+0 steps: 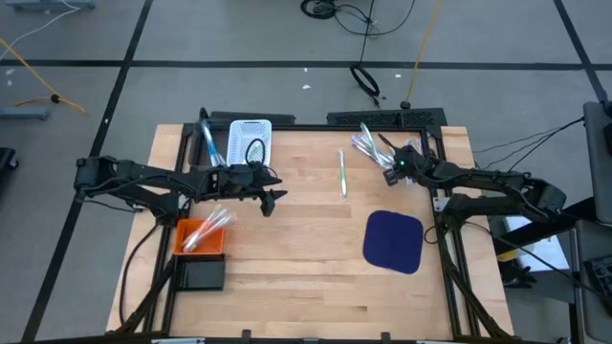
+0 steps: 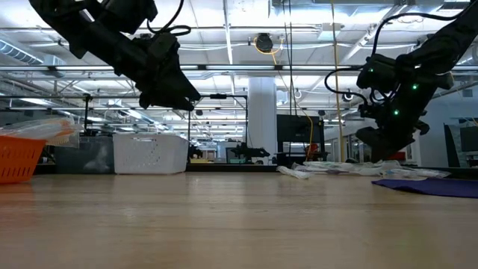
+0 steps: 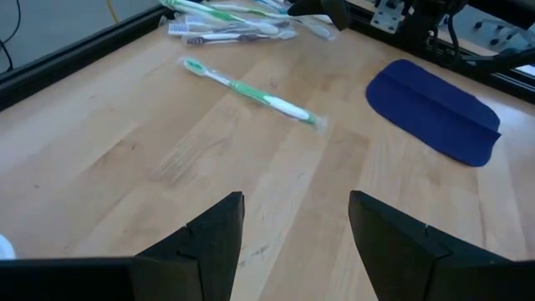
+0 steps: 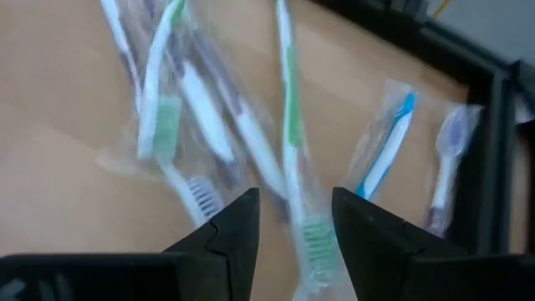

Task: Pick & Place Toothbrushes
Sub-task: Put the green toothbrush into the white bin

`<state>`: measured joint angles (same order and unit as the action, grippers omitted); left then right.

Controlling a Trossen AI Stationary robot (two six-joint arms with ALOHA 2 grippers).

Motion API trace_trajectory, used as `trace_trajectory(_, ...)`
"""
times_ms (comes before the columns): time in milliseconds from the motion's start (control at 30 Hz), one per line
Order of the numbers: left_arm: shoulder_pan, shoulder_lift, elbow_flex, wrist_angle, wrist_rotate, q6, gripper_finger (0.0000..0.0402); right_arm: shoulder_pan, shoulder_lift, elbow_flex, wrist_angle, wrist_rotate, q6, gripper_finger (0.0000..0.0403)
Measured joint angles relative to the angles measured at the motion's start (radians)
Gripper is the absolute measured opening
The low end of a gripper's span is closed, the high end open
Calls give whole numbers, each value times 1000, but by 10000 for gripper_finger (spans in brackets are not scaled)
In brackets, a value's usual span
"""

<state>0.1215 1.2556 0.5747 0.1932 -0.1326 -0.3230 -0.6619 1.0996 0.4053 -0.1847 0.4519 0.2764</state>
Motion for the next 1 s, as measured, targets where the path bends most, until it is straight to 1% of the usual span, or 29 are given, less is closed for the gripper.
trace_trajectory(133, -7, 0, 0, 0, -1, -4, 216, -11, 0, -3, -39, -35, 23, 141)
trace_trajectory(300, -22, 0, 0, 0, -1, 0, 216, -13, 0, -28, -28, -35, 22, 141)
trace_trajectory(367, -26, 0, 0, 0, -2, 2, 216, -13, 0, -32, -25, -35, 26, 135)
trace_trajectory(467, -26, 0, 0, 0, -2, 6, 216, -13, 0, -34, -26, -38, 29, 107)
trace_trajectory(633, -25, 0, 0, 0, -2, 5, 216, -13, 0, -34, -26, -42, 29, 18)
trace_trajectory(667, -25, 0, 0, 0, -2, 4, 216, -13, 0, -34, -26, -42, 30, 12)
trace_trajectory(800, -25, 0, 0, 0, -2, 3, 216, -13, 0, -34, -16, -48, 49, 9)
trace_trajectory(1000, -25, 0, 0, 0, -10, 0, 216, 2, -14, 14, -7, -117, 46, 4)
